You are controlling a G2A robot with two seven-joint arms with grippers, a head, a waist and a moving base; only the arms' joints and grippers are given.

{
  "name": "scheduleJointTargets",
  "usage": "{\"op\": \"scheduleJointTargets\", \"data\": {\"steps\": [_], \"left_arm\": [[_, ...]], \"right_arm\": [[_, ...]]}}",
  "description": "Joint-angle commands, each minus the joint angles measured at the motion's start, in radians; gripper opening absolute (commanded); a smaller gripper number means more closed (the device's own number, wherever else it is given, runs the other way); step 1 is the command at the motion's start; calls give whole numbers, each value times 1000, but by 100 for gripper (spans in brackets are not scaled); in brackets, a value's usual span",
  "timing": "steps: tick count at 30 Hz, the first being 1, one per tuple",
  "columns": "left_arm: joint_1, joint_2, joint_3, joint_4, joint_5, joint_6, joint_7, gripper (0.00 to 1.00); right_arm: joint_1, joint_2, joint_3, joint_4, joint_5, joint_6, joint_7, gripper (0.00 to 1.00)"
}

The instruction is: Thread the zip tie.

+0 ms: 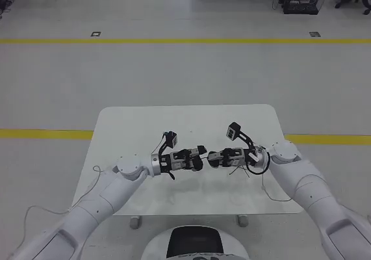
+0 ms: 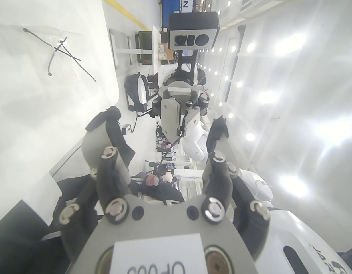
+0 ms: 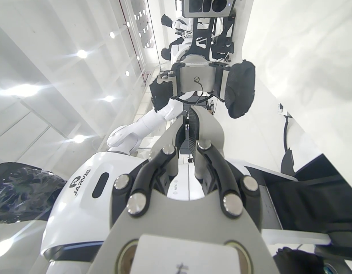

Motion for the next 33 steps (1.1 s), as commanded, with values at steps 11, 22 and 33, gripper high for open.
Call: {"op": "scheduleJointTargets", "data": {"steps": [11, 22, 33], "left_arm": [[2, -3, -3, 3, -7, -3, -16, 39], [1, -5, -3, 8, -8, -3, -28, 23], [2, -8, -5, 11, -8, -6, -30, 6]], "right_arm": [[4, -9, 2, 23, -5, 9, 1, 0], [11, -16, 0, 49, -28, 22, -8, 0], [14, -22, 2, 70, -40, 33, -7, 0]]}}
